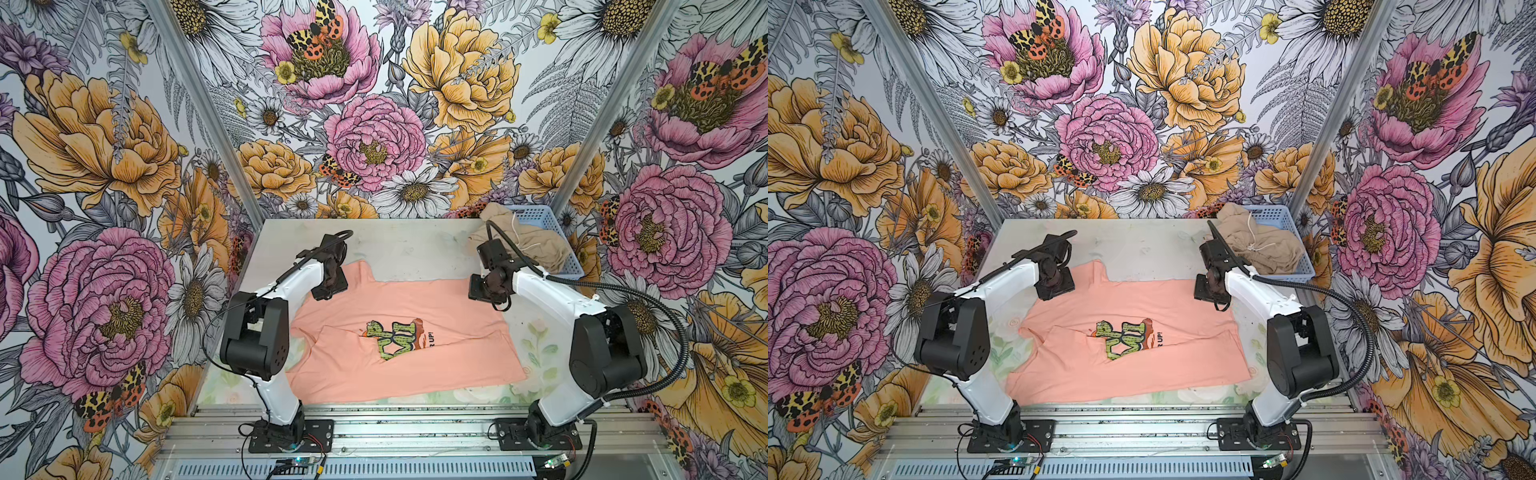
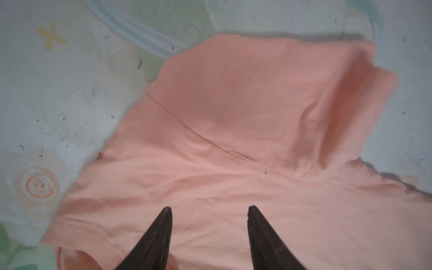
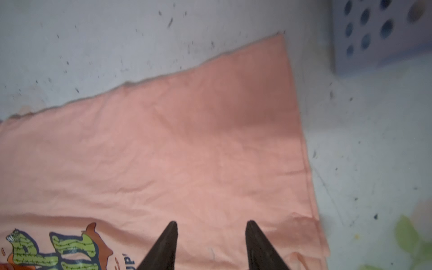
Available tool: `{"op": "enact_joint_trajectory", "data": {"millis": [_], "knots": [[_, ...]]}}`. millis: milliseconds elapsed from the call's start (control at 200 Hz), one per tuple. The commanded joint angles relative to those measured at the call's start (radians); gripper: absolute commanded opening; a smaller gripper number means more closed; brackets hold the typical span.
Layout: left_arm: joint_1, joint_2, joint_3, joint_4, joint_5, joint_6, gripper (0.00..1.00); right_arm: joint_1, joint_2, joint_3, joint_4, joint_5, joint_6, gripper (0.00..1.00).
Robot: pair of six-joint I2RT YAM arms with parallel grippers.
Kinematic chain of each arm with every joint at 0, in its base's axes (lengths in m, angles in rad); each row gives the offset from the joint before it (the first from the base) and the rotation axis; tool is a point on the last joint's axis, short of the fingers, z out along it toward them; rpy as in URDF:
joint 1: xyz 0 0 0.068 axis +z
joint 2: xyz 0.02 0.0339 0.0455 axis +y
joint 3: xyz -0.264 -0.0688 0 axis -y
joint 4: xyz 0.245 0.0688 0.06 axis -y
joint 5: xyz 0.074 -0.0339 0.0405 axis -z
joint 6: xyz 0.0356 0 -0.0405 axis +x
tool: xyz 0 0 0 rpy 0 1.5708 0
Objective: Fold and stack the mixed laundry pile
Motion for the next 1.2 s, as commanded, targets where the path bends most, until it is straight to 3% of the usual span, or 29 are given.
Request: {"op": "enact_joint_trajectory", "data": {"millis": [0, 325, 540, 986, 1196], "knots": [[-0.003, 0.027, 0.024, -0.007, -0.027, 0.029, 0.54, -0.058, 0.084, 0.068, 0.071, 0.066, -0.045, 0.5], [-0.005, -0.066, -0.126, 0.05, -0.005, -0.008, 0.55, -0.131, 0.276, 0.159, 0.176, 0.116, -0.019, 0.43], [0.009, -0.144, -0.194, 0.057, 0.004, -0.01, 0.61, -0.139, 0.329, 0.155, 0.24, 0.156, 0.002, 0.4], [0.02, -0.18, -0.213, 0.058, 0.01, -0.01, 0.63, -0.147, 0.418, 0.194, 0.264, 0.169, 0.004, 0.27], [0.021, -0.186, -0.219, 0.057, 0.013, -0.01, 0.63, -0.156, 0.451, 0.216, 0.218, 0.111, 0.01, 0.2]]}}
